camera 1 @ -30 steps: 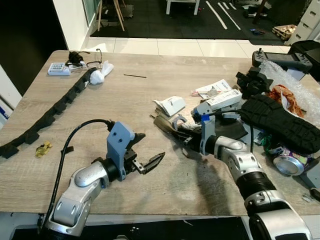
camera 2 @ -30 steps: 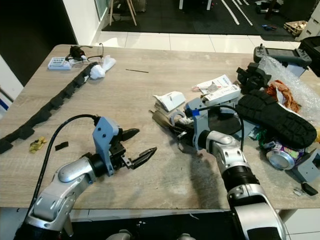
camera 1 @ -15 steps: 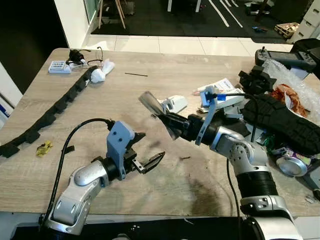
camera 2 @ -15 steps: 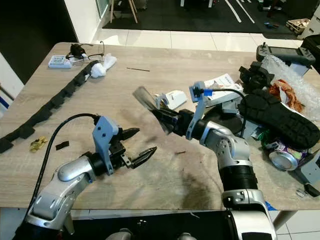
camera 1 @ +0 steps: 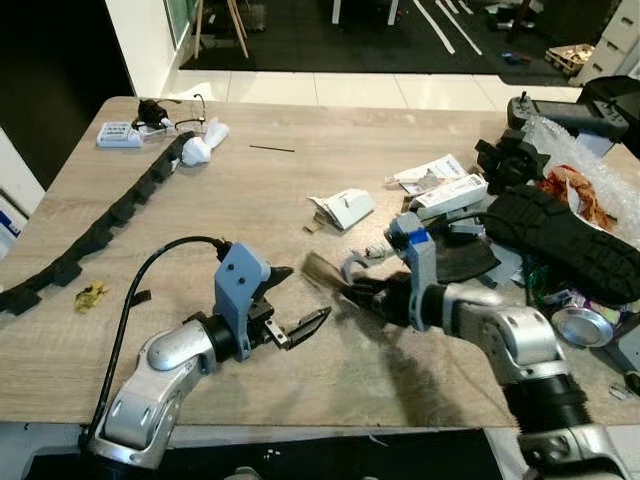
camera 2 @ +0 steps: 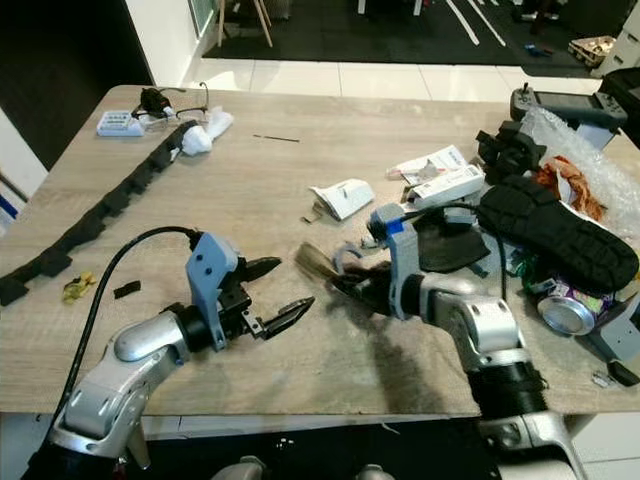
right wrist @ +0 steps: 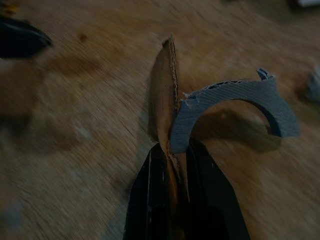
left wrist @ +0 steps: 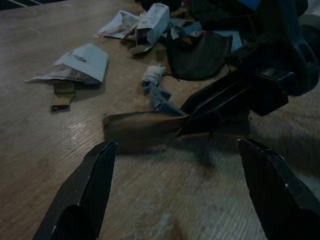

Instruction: Picking trash to rubbish bin

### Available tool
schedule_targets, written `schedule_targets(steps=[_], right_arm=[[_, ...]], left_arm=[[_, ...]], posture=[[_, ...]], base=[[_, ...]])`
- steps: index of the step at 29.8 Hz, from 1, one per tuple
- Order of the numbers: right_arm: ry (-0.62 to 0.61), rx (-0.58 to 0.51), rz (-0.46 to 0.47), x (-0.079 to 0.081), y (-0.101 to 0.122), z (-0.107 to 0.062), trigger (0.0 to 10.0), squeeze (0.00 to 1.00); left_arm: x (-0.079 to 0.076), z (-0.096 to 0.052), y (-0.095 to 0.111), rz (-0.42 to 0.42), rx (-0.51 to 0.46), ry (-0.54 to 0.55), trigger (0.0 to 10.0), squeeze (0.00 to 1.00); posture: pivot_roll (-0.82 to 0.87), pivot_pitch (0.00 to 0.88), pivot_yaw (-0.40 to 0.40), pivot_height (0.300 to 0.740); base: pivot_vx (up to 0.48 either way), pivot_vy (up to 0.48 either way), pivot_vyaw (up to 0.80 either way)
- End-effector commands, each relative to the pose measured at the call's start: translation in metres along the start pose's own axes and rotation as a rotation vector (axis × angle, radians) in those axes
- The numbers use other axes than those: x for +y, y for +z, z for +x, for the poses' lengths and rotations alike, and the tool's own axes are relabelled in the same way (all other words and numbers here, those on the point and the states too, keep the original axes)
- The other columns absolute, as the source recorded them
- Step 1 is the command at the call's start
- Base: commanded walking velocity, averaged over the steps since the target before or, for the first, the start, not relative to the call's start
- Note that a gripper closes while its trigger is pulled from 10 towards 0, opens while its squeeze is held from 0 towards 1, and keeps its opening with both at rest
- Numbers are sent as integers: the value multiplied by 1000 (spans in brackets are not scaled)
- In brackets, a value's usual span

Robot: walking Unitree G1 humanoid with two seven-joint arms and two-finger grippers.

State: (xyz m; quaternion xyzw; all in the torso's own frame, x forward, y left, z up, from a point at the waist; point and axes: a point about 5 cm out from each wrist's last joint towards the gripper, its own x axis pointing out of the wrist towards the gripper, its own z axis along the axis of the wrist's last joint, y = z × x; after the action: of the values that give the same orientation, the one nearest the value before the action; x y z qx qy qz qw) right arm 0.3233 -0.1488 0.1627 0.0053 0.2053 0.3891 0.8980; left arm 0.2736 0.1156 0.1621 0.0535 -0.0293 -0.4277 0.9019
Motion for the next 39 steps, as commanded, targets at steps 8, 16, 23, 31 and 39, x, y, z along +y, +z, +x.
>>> schedule_targets(steps=[8,16,23,31,39], right_arm=[[-93,55,-97,-4,1,-2,10000,1000],[-45,96,-86,9,0,-2,10000,0],[1,154,-53,22,-9,-5,10000,0],[-11,276,-68,26,-29,-7,10000,0],[-195,348,-163,0,-31,-15,10000,0]], left_arm=[[-3,-2,-5,-1,29,-22,10000,0],[-3,-3,-5,2,37,-26,10000,0],[-3,-5,-6,4,46,-34,10000,0],[-4,-4,-6,-2,50,-43,10000,0],[-4,-3,-5,4,44,-31,10000,0]], posture=[[44,145,7,740],[52,145,5,740],[48,155,5,740],[48,163,3,740],[53,160,7,740]], base=[[0,0,0],[0,0,0],[0,0,0],[0,0,0],[0,0,0]])
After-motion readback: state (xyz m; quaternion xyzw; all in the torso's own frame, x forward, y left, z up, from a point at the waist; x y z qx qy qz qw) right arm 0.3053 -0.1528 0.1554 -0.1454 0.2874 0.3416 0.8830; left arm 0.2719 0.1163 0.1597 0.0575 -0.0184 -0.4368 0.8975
